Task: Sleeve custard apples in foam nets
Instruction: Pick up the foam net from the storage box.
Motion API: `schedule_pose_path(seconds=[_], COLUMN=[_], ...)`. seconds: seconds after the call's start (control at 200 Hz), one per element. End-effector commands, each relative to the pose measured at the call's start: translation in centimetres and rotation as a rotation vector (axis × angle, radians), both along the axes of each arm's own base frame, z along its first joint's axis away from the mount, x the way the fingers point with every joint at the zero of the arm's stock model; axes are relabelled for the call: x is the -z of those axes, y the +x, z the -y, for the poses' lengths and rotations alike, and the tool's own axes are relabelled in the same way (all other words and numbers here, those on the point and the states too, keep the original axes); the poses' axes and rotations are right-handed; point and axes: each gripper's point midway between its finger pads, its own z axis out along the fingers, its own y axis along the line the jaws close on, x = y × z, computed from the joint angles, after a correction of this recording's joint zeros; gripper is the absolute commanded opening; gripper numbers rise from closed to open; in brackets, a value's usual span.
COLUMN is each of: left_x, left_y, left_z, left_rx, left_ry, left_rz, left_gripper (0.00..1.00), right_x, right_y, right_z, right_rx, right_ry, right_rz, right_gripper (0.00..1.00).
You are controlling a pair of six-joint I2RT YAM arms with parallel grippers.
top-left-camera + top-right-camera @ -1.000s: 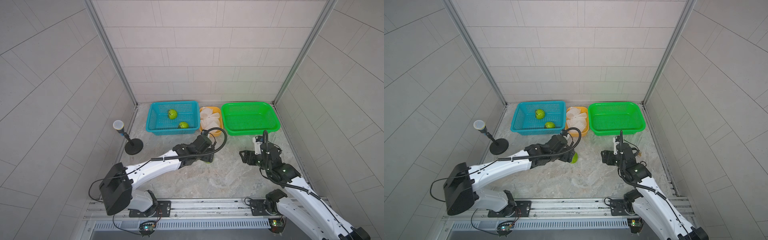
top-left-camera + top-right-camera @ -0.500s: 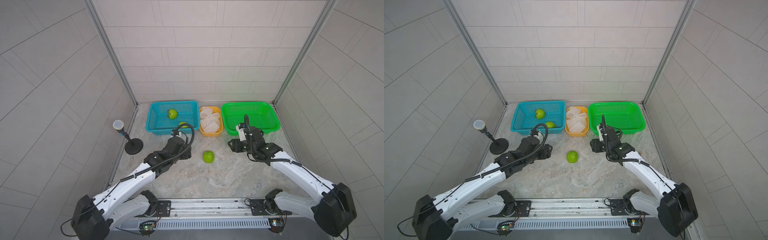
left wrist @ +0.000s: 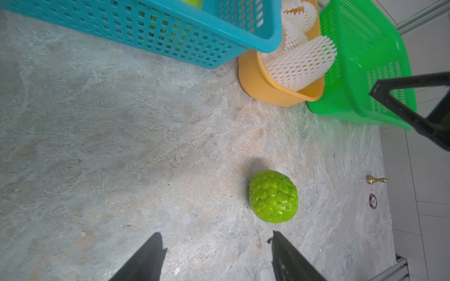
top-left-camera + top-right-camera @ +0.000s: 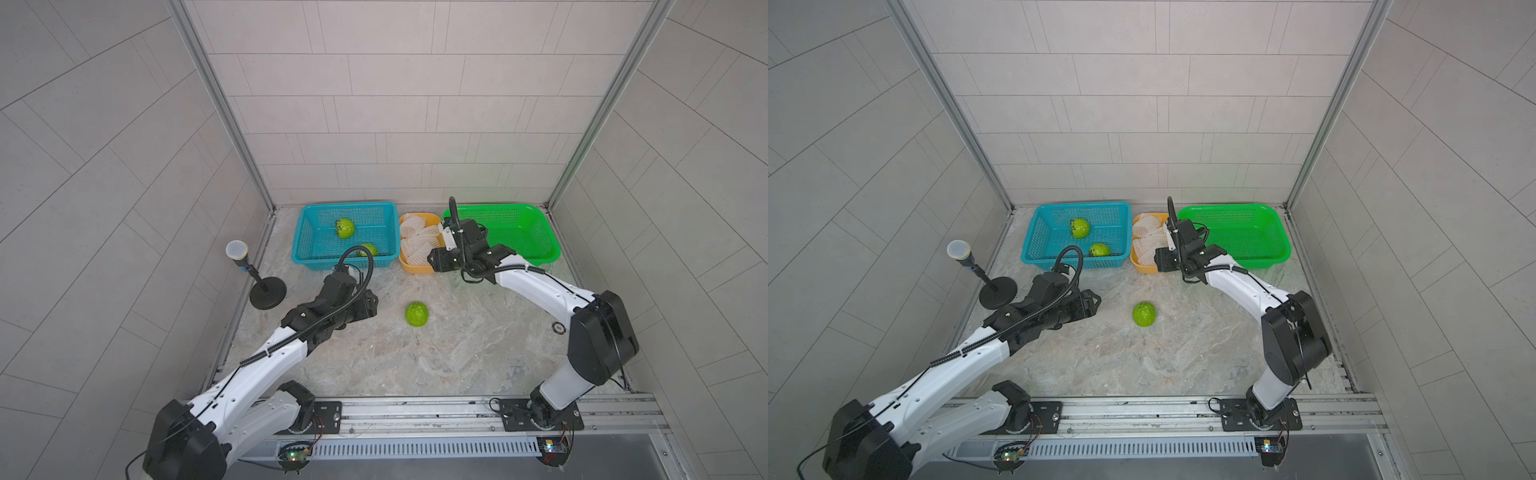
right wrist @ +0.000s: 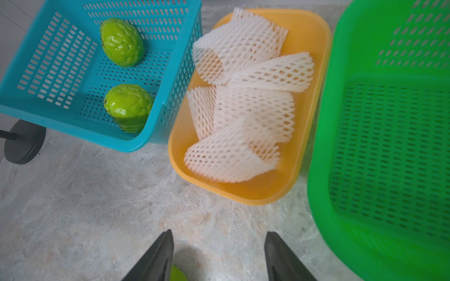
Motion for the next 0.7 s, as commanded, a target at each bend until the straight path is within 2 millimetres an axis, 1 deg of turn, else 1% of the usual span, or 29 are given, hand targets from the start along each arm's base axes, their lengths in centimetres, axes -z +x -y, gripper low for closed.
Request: schedule_pose_path(seconds=[0.0, 0.155, 0.28, 0.365, 0.405, 0.545, 0.645, 0.69], left_x=[0.3, 0.4, 0.6, 0.8, 0.8, 0.9, 1.2, 1.2], left_y=[-0.2, -0.2, -0.2, -0.3, -0.2, -0.2, -0.2, -0.2], left_z=[0.0, -0.3, -0.5, -0.5, -0.6, -0.7, -0.7, -0.7], left_rx=[0.0, -0.005, -0.01, -0.01, -0.013, -0.015, -0.014, -0.013], left_ry=[-0.023, -0.032, -0.035, -0.037, -0.038, -0.041, -0.043, -0.045], left_rz=[-0.015, -0.027, -0.03, -0.038, -0.039, -0.039, -0.045, -0.048], left_gripper=[0.74, 0.74, 0.74, 0.74, 0.74, 0.74, 0.74, 0.74], right_x=[0.2, 1.8, 2.7, 3.2, 3.3, 3.7, 3.6, 3.5], right_y=[1.7, 3.9, 4.8, 5.0, 5.1, 4.7, 4.4, 4.3], right_z=[-0.6, -1.1, -1.6, -1.9, -2.0, -2.5, -2.8, -2.5], right_rx=[-0.007, -0.001, -0.015, -0.027, -0.034, -0.061, -0.081, -0.076], right_ry=[-0.022, -0.031, -0.034, -0.04, -0.042, -0.026, -0.026, -0.044], right_rz=[0.003, -0.034, -0.057, -0.071, -0.078, -0.099, -0.101, -0.094], right_gripper=[0.66, 0.65, 0.62, 0.6, 0.56, 0.49, 0.48, 0.48])
